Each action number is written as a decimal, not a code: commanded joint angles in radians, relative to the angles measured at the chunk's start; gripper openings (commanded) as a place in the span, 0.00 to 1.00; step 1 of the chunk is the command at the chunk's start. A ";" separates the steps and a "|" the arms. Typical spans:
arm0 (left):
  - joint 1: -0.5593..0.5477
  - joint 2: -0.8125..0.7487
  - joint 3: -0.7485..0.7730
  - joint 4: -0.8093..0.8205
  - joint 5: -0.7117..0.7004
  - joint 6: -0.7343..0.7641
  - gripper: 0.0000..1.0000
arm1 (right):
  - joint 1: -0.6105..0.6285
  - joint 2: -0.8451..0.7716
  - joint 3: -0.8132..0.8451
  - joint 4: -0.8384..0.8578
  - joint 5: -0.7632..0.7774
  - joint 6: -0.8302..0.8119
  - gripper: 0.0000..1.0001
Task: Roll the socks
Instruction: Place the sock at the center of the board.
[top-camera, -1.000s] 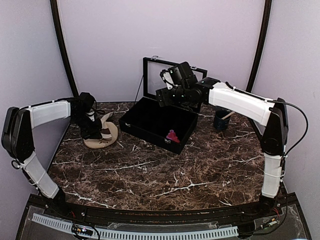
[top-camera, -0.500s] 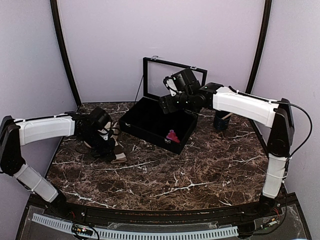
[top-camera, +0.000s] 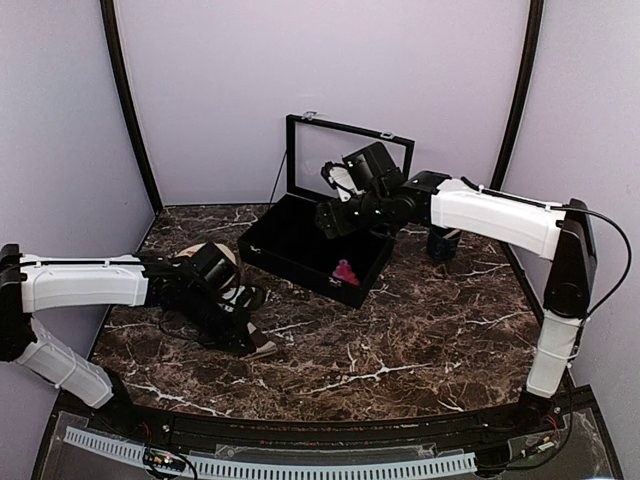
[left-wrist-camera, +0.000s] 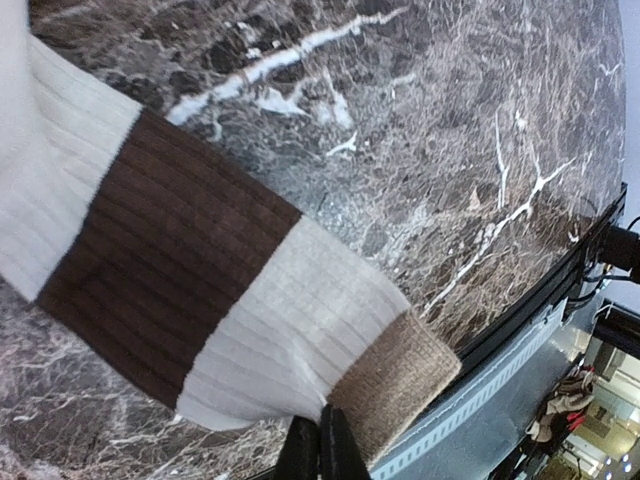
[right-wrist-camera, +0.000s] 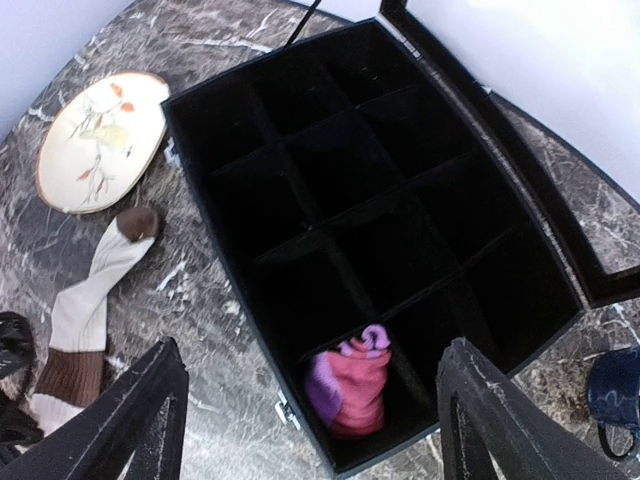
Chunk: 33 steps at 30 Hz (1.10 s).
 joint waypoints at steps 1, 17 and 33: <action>-0.066 0.100 0.034 0.074 0.044 -0.004 0.00 | 0.022 -0.062 -0.046 0.019 -0.041 -0.006 0.79; -0.160 0.172 0.225 -0.018 -0.007 0.035 0.48 | 0.087 -0.174 -0.188 0.027 -0.066 0.003 0.77; 0.089 -0.095 0.110 -0.133 -0.390 0.002 0.53 | 0.180 -0.176 -0.261 0.063 -0.115 0.077 0.73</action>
